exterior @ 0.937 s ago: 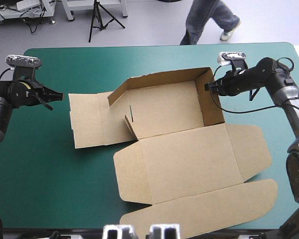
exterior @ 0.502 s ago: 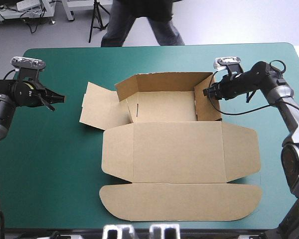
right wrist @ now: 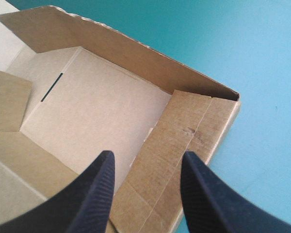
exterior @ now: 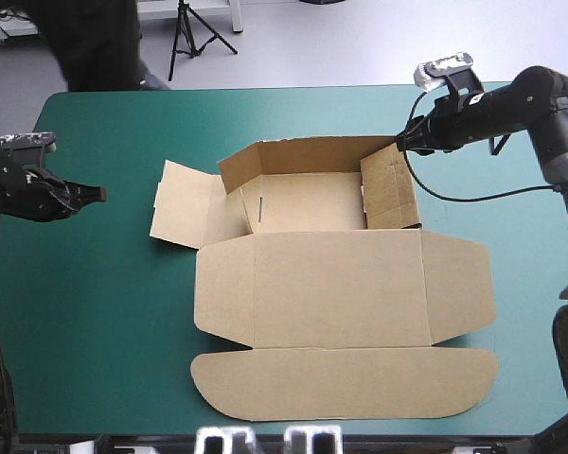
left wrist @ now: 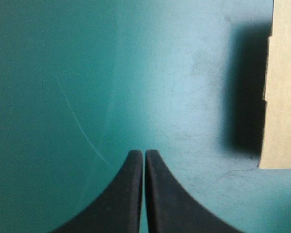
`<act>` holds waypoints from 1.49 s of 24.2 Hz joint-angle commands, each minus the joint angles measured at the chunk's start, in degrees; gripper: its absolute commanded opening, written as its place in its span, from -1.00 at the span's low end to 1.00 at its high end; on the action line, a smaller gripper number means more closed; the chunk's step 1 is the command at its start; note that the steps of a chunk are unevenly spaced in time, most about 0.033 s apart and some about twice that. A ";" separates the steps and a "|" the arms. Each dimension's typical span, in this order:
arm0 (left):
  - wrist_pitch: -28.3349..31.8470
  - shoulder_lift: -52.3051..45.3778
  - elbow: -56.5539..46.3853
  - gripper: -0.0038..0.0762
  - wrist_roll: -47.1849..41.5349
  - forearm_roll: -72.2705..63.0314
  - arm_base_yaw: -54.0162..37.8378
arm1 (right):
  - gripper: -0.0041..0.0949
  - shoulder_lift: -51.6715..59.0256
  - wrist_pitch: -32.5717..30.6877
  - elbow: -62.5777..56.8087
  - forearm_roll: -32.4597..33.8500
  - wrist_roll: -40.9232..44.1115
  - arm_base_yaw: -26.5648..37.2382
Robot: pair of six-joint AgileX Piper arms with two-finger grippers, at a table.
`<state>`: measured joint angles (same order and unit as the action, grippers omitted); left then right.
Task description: Fold the box
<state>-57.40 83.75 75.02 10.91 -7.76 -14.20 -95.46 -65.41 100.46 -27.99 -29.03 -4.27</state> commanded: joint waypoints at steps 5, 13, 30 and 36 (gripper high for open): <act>-6.72 0.70 1.66 -0.89 5.04 -13.11 -3.74 | -0.08 9.62 -6.04 4.90 0.20 6.23 0.03; -3.25 0.74 1.66 -0.89 5.04 -16.27 -3.63 | -0.08 2.68 -6.04 4.65 15.92 15.82 0.03; -3.25 0.97 1.66 -0.90 5.04 -16.17 -3.63 | -0.08 -16.38 -6.04 4.65 2.98 15.57 -0.64; -2.66 0.97 1.66 -0.90 6.18 -15.98 -3.63 | -0.46 -18.04 -6.04 4.65 0.22 15.57 -2.36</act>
<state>-61.96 86.63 75.02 16.38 -21.84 -17.88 -115.96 -69.82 103.74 -24.08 -13.17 -5.49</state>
